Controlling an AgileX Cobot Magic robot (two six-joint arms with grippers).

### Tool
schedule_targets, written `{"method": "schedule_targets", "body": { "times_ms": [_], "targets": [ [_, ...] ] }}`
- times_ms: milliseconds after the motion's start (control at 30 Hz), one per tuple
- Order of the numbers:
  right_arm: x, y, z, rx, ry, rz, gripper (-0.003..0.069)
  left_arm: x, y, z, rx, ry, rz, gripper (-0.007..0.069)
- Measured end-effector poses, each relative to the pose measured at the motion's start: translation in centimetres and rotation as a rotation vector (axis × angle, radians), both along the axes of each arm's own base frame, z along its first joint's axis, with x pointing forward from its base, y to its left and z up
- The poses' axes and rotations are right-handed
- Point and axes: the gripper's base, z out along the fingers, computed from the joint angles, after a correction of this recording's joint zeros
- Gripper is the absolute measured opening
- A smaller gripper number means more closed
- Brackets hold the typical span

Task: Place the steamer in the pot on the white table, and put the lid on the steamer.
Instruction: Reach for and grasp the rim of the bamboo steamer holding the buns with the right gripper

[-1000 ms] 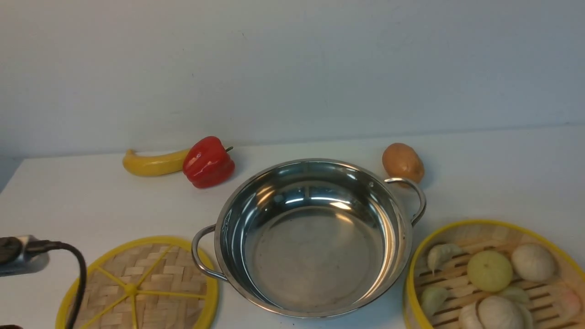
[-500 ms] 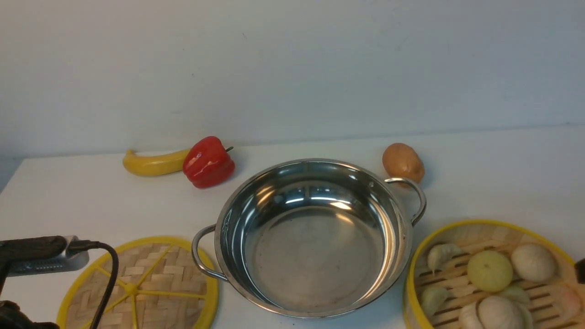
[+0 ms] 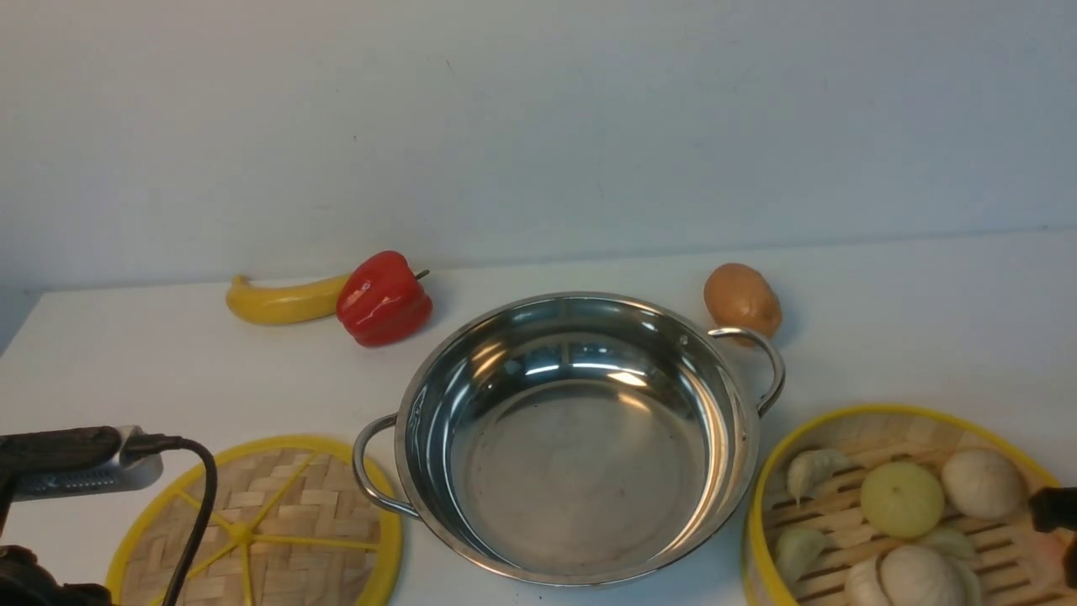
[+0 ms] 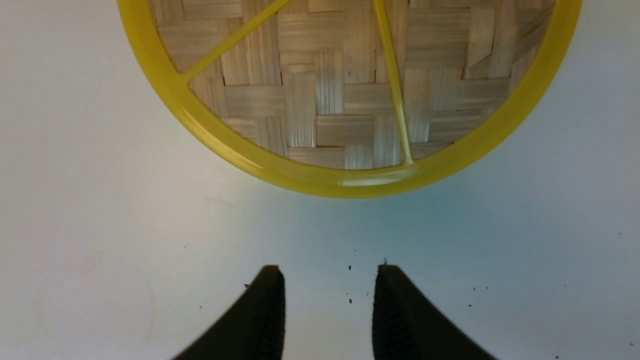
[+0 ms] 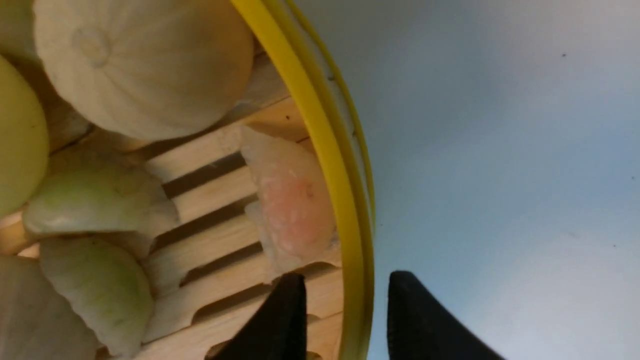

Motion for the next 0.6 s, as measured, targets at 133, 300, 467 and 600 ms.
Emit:
{"method": "schedule_targets", "body": {
  "times_ms": [133, 300, 467, 600],
  "targets": [
    [0.0, 0.0, -0.1, -0.002, 0.006, 0.001, 0.0232, 0.0, 0.0, 0.0, 0.0, -0.001, 0.0, 0.0241],
    [0.1, 0.0, -0.3, -0.005, 0.011, 0.004, 0.0213, 0.0, 0.0, 0.0, 0.001, -0.004, 0.0, 0.0241],
    [0.3, -0.2, -1.1, -0.015, 0.039, 0.014, 0.0209, 0.1, 0.0, 0.0, 0.003, -0.015, 0.0, 0.0241],
    [0.6, -0.2, -1.6, -0.02, 0.037, 0.015, 0.0209, 0.1, 0.0, 0.0, 0.004, -0.016, 0.0, 0.0241]
  ]
}}
